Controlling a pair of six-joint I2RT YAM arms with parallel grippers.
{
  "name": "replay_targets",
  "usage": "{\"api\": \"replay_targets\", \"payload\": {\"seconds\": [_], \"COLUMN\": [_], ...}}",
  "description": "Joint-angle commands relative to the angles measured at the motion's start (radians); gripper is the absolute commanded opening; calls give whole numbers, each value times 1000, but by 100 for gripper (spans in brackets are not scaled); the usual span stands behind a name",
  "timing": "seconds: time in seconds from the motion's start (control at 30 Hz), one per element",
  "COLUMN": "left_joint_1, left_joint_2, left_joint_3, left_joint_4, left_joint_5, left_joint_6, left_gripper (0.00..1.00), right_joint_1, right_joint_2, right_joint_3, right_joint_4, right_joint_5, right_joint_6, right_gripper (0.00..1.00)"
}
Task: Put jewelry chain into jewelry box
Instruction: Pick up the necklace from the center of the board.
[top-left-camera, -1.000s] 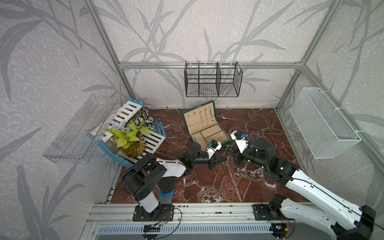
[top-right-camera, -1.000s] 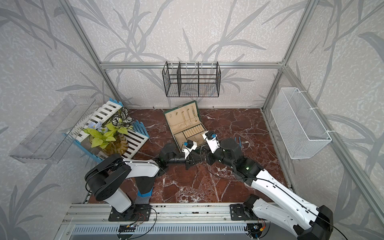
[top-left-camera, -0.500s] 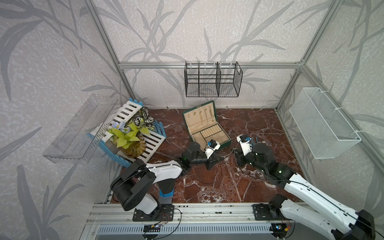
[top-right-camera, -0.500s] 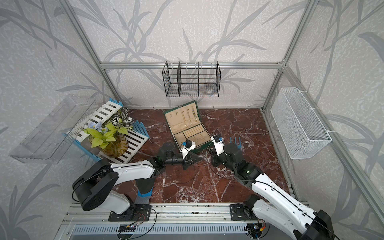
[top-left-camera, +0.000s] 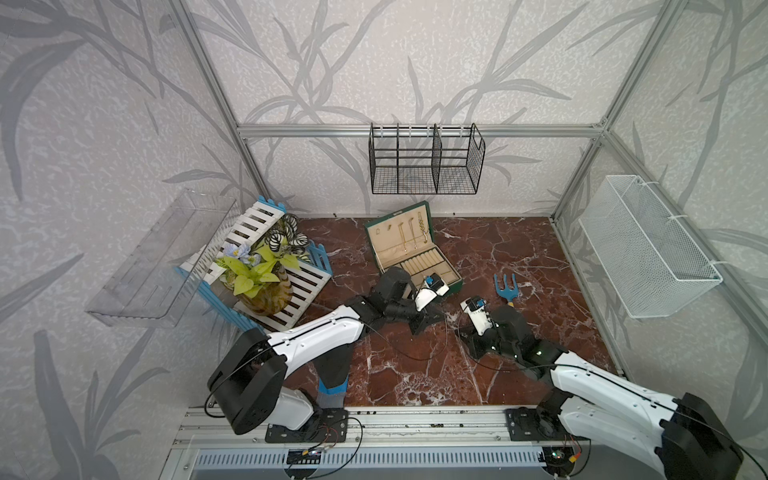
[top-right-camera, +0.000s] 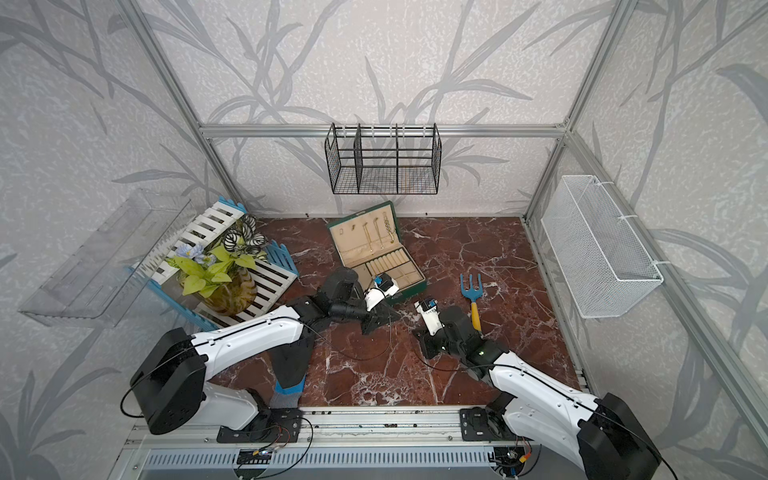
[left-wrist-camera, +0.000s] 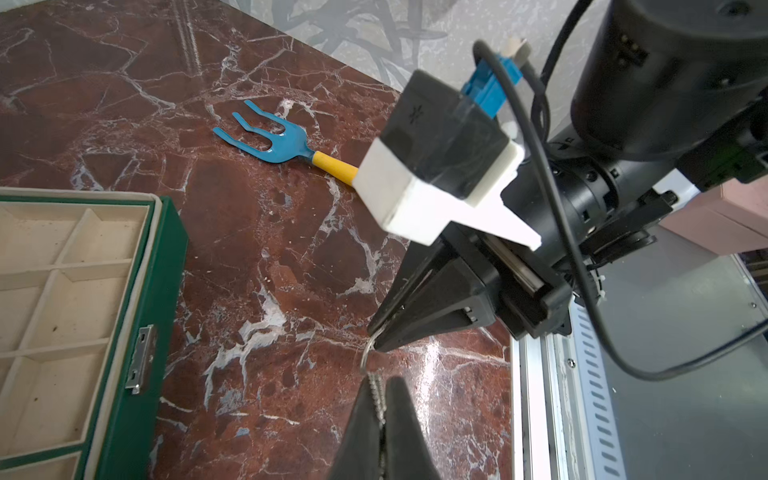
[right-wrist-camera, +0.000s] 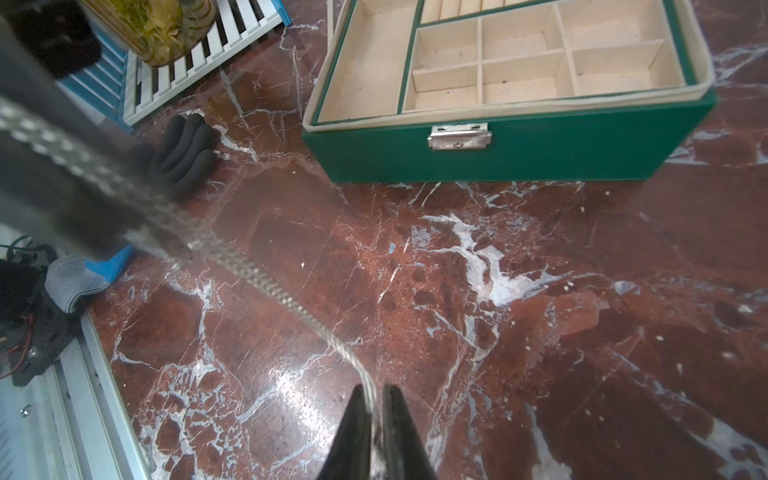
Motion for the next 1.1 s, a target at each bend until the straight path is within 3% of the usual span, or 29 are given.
{"api": "replay_targets", "payload": {"seconds": [0.0, 0.1, 0.23, 0.83, 1.07], "left_joint_1": [-4, -3, -5, -39, -55], "left_joint_2": [-23, -26, -32, -48, -47], "left_joint_3": [54, 87, 115, 174, 166], "left_joint_4": [-135, -166, -188, -132, -91], "left_joint_5": [32, 44, 56, 133, 142], "left_joint_6": [60, 71, 77, 6, -18], "left_gripper": [0, 0, 0, 0, 0], "right_joint_1": [-2, -2, -2, 19, 20], "right_joint_2": [-9, -25, -51, -67, -80], "right_joint_3": [-8, -10, -20, -51, -53], "right_joint_4": [79, 101, 152, 480, 501], "right_joint_5": [-41, -60, -85, -34, 0], "right_joint_6": [7, 5, 1, -7, -8], "right_gripper": [24, 43, 49, 47, 38]}}
